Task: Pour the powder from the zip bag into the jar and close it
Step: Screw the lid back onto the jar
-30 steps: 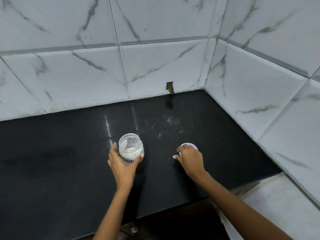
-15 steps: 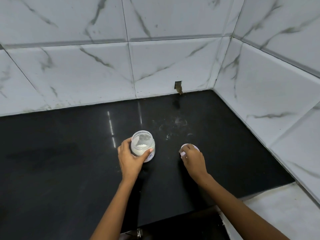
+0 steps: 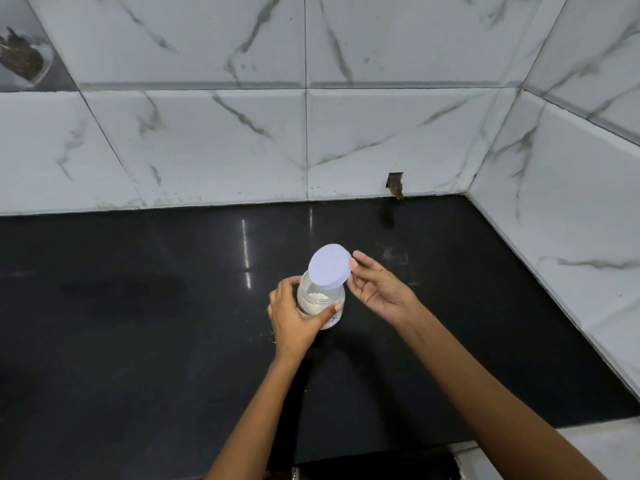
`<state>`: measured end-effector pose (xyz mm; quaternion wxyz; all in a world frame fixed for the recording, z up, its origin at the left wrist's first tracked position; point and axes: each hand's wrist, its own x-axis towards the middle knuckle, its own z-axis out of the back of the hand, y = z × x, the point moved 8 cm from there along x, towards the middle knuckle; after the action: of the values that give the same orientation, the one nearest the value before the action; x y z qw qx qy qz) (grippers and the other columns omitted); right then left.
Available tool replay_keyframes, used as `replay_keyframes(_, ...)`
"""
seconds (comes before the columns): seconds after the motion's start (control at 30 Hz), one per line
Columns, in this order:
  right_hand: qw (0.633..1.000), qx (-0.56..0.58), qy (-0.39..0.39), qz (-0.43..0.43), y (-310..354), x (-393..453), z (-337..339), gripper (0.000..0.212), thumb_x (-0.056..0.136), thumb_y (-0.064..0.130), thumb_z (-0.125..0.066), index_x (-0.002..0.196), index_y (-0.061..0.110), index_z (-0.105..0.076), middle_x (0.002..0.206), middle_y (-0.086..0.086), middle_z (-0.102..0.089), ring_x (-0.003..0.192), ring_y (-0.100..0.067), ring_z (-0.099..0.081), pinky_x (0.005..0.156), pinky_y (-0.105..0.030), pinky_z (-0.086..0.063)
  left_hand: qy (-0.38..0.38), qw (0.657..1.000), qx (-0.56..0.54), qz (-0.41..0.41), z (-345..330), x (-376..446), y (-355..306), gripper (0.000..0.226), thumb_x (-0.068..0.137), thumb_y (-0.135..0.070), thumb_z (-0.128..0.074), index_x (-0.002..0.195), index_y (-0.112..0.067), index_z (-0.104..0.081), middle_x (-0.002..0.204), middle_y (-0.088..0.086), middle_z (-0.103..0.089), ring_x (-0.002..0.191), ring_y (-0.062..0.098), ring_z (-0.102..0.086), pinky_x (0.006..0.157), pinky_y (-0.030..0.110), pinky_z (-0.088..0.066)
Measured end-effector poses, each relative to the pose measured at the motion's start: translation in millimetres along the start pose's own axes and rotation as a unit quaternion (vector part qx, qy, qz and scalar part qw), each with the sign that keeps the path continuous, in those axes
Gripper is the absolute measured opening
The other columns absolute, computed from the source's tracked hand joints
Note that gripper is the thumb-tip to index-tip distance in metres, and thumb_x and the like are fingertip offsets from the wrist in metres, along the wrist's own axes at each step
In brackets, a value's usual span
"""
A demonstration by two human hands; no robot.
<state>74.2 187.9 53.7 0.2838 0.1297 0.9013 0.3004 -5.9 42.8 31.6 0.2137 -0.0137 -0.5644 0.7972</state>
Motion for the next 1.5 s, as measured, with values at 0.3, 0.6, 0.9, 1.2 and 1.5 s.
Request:
replay_keyframes(0.3, 0.914, -0.398, -0.006, 0.077, 10.3, -0.6, -0.6, 0.028, 0.084, 0.019, -0.070, 0.111, 0.013, -0.067, 0.104, -0.001, -0.072, 0.100, -0.016, -0.066, 0.077, -0.030, -0.059, -0.003, 1.000, -0.009, 0.007, 0.6, -0.3, -0.7, 0.072, 0.045, -0.044, -0.087, 0.106, -0.026, -0.053, 0.099, -0.026, -0.051, 0.104, 0.008, -0.046, 0.093, 0.048, -0.045)
replay_keyframes(0.6, 0.491, -0.842, 0.046, 0.220, -1.5, -4.3, -63.0, 0.057, 0.092, 0.035, -0.056, 0.144, 0.022, -0.037, 0.156, 0.005, -0.030, 0.138, -0.020, -0.033, 0.105, -0.041, -0.040, 0.031, 0.999, -0.014, -0.001, -3.7, 0.5, -2.9, 0.074, 0.047, -0.053, -0.076, 0.112, -0.025, -0.053, 0.108, -0.020, -0.052, 0.107, 0.008, -0.045, 0.093, 0.043, -0.046)
replay_keyframes(0.9, 0.445, -0.867, 0.068, 0.214, -1.0, 0.2, -76.5, 0.068, 0.068, 0.039, -0.074, 0.131, 0.020, -0.052, 0.131, -0.003, -0.056, 0.113, -0.023, -0.055, 0.086, -0.035, -0.049, 0.031, 0.998, -0.050, 0.017, -0.2, 4.7, 2.5, 0.068, 0.040, -0.044, -0.082, 0.102, -0.043, -0.055, 0.107, -0.029, -0.052, 0.114, 0.001, -0.046, 0.091, 0.026, -0.046)
replay_keyframes(1.2, 0.335, -0.914, -0.064, 0.220, 1.6, 14.2, -84.6, 0.073, 0.068, 0.083, -0.048, 0.088, 0.013, -0.054, 0.078, -0.004, -0.058, 0.065, -0.019, -0.053, 0.054, -0.028, -0.036, 0.039, 0.998, -0.035, 0.033, -1.8, 8.2, 8.3, 0.067, 0.038, -0.047, -0.086, 0.099, -0.031, -0.060, 0.109, -0.021, -0.054, 0.115, 0.010, -0.049, 0.094, 0.041, -0.048)
replay_keyframes(1.5, 0.446, -0.875, 0.102, 0.156, 7.8, 11.2, -74.6, 0.059, 0.077, 0.061, -0.063, 0.122, 0.023, -0.059, 0.120, -0.003, -0.063, 0.110, -0.024, -0.058, 0.087, -0.038, -0.049, 0.036, 0.998, -0.040, 0.029, -1.5, 7.5, 8.5, 0.069, 0.040, -0.047, -0.087, 0.102, -0.032, -0.061, 0.111, -0.018, -0.056, 0.113, 0.007, -0.049, 0.094, 0.038, -0.048)
